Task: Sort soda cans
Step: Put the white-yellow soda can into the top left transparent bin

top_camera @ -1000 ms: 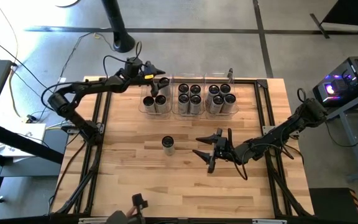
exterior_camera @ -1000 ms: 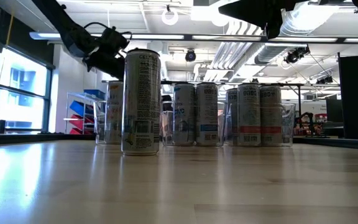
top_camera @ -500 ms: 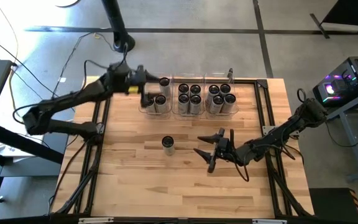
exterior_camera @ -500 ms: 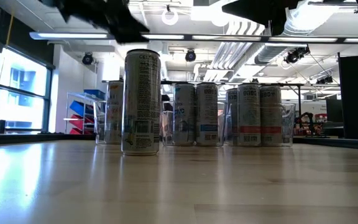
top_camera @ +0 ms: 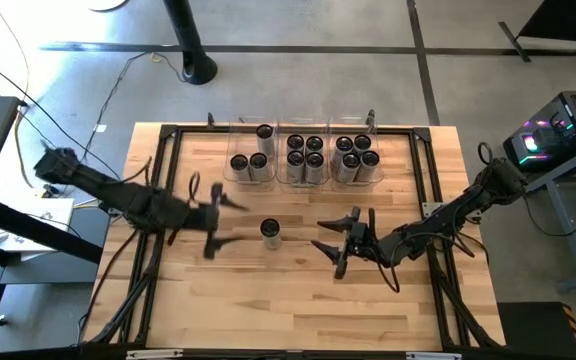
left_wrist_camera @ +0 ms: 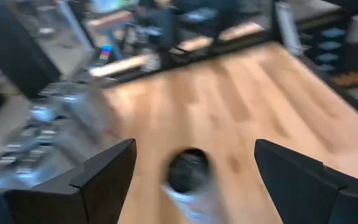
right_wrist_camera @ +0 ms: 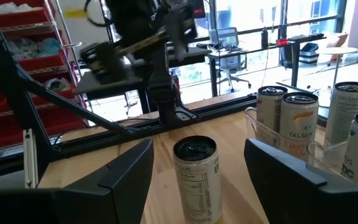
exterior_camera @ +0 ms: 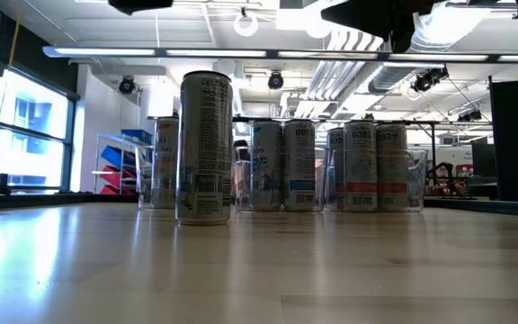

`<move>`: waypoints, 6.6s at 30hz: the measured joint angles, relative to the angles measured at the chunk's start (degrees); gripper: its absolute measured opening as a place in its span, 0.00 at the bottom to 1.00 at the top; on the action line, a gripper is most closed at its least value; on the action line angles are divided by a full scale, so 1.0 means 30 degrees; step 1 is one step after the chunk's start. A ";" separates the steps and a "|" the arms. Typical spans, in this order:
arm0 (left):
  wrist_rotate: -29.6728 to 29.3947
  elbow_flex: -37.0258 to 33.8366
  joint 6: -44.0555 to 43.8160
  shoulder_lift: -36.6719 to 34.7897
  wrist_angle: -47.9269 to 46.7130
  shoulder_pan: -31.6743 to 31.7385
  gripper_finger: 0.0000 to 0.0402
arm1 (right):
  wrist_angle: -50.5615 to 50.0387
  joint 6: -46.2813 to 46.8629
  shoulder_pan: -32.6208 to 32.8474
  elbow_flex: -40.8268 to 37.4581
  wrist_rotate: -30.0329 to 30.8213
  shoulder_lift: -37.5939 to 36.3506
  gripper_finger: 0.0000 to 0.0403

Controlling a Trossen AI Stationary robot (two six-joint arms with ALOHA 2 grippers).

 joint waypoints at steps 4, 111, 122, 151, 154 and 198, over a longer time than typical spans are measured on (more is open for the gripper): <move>-0.0023 -0.0866 -0.0747 0.0553 -0.0555 -0.2011 0.79 | -0.0034 -0.0011 0.0000 0.0000 -0.0046 0.0000 0.62; 0.3635 -0.2797 -0.0955 1.1176 1.6655 0.2750 0.62 | -0.0761 0.1723 0.0000 0.0000 -0.0107 0.0000 0.62; -0.5349 -0.2760 0.5325 0.2088 1.2839 0.1537 0.62 | -0.0766 0.1716 0.0004 0.0000 -0.0105 0.0000 0.62; 0.4422 -0.3394 0.1222 0.4226 1.2179 2.0003 0.62 | -0.1185 0.2018 -0.0160 0.0000 -0.0098 0.0000 0.62; 0.4344 -0.3914 0.0736 0.4550 1.2235 2.0170 0.62 | -0.1187 0.2190 -0.0160 0.0000 -0.0098 0.0000 0.62; 0.7822 -0.6694 0.0333 0.4545 1.4483 2.0147 0.69 | -0.1171 0.2205 -0.0175 0.0000 0.0135 0.0000 0.62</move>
